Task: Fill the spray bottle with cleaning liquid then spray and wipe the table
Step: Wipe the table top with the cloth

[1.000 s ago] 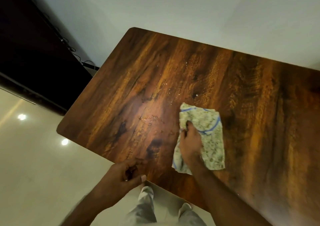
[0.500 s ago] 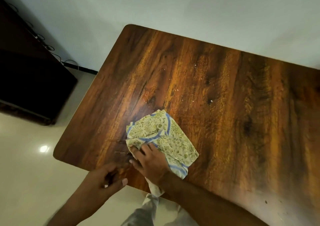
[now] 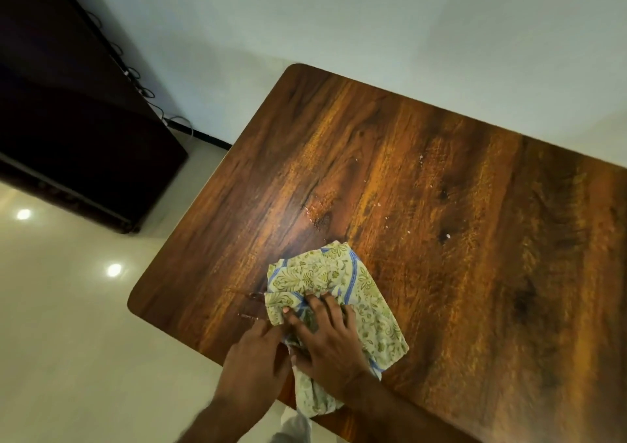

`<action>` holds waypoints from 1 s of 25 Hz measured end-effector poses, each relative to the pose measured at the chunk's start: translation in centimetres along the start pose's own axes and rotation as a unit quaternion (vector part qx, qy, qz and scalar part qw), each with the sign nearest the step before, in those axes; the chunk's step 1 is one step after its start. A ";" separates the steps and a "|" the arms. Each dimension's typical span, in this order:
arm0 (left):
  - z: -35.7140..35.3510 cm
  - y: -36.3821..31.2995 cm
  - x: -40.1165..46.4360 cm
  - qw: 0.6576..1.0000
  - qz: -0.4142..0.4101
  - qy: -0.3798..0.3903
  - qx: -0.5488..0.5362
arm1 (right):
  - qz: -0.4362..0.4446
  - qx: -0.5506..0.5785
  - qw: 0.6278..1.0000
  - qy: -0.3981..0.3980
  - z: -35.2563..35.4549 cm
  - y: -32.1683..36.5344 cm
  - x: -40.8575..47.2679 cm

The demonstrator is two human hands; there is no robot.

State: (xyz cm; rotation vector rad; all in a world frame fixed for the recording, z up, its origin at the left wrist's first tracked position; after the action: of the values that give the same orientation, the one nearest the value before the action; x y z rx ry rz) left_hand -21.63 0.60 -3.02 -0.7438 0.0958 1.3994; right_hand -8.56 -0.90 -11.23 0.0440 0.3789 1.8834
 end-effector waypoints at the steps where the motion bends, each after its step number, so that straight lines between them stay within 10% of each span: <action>1: -0.2 -0.1 0.0 1.000 0.006 -0.005 0.004 | 0.006 0.004 1.000 -0.018 0.0 -0.2 0.3; 12: -1.2 -2.2 1.4 1.000 -0.004 -0.009 0.012 | -0.160 -0.053 0.979 -0.116 7.1 -15.7 10.8; 19: -1.3 -0.1 0.5 0.999 0.011 0.022 -0.026 | -0.471 -0.071 0.856 -0.199 11.8 -36.3 -2.8; 22: -1.1 1.8 -0.7 0.998 0.043 0.026 -0.039 | -0.524 -0.027 0.820 -0.230 12.3 -37.3 -4.5; 25: -0.3 3.7 -1.9 0.997 0.058 -0.006 -0.054 | -0.450 0.008 0.859 -0.245 12.0 -32.5 0.4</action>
State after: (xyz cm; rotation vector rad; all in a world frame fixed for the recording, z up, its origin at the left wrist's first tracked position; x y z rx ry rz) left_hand -25.26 -1.22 -3.89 -0.8288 0.0549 1.5279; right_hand 23.56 11.81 -9.01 0.3012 0.0282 0.8840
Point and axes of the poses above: each hand's wrist, its own x-axis towards the middle knuckle, its own z-axis out of the back of the hand, y = z × x, the point moved 5 cm from there along x, towards the middle knuckle, and after that the axes turned 3 degrees about z, right-handed, at the moved point
